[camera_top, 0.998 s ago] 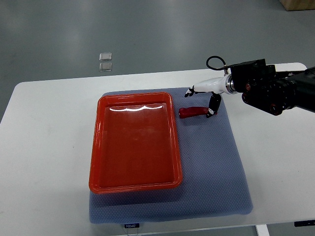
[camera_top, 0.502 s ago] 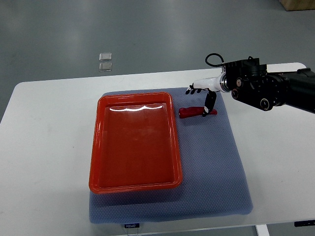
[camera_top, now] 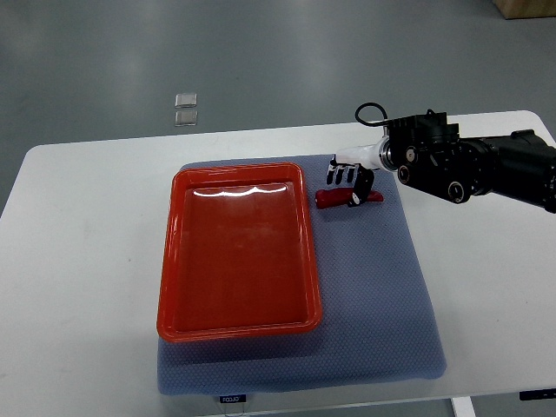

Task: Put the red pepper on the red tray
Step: 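Close the right hand's fingers around the red pepper, then lift the pepper and carry it over the red tray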

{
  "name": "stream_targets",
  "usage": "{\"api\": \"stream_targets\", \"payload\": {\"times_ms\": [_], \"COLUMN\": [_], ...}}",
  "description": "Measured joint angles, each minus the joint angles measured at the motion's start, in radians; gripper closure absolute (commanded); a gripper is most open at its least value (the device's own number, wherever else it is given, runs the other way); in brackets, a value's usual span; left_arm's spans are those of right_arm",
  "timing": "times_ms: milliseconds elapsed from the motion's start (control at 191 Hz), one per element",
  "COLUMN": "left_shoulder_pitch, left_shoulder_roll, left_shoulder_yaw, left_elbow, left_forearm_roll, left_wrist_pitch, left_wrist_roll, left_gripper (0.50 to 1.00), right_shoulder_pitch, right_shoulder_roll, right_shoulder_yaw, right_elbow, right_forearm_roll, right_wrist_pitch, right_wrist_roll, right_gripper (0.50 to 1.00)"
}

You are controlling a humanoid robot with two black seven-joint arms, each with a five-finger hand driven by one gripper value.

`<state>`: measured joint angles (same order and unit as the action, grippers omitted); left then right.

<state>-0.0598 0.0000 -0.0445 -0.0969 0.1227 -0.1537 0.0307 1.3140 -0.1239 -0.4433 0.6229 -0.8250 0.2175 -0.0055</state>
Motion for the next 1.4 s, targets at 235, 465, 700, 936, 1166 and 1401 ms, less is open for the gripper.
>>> {"api": "stream_targets", "payload": {"times_ms": [235, 465, 700, 936, 1166, 1401], "left_shoulder_pitch": [0.000, 0.000, 0.000, 0.000, 0.000, 0.000], "left_shoulder_roll": [0.000, 0.000, 0.000, 0.000, 0.000, 0.000], "left_shoulder_yaw": [0.000, 0.000, 0.000, 0.000, 0.000, 0.000], "left_elbow": [-0.001, -0.001, 0.000, 0.000, 0.000, -0.001], "left_forearm_roll": [0.000, 0.000, 0.000, 0.000, 0.000, 0.000], "left_wrist_pitch": [0.000, 0.000, 0.000, 0.000, 0.000, 0.000], "left_wrist_roll": [0.000, 0.000, 0.000, 0.000, 0.000, 0.000], "left_gripper": [0.500, 0.500, 0.500, 0.500, 0.500, 0.500], "right_shoulder_pitch": [0.000, 0.007, 0.017, 0.062, 0.102, 0.132], "right_shoulder_roll": [0.000, 0.000, -0.012, -0.028, -0.022, 0.021], "right_shoulder_yaw": [0.000, 0.000, 0.000, 0.008, 0.028, 0.126], "right_elbow": [0.000, 0.001, 0.001, -0.001, 0.011, 0.130], "right_forearm_roll": [-0.020, -0.026, -0.026, -0.025, -0.017, -0.013], "right_wrist_pitch": [0.001, 0.007, 0.009, 0.002, -0.015, -0.015], "right_wrist_roll": [0.008, 0.010, 0.016, 0.021, 0.061, 0.153], "right_gripper": [0.924, 1.000, 1.000, 1.000, 1.000, 1.000]}}
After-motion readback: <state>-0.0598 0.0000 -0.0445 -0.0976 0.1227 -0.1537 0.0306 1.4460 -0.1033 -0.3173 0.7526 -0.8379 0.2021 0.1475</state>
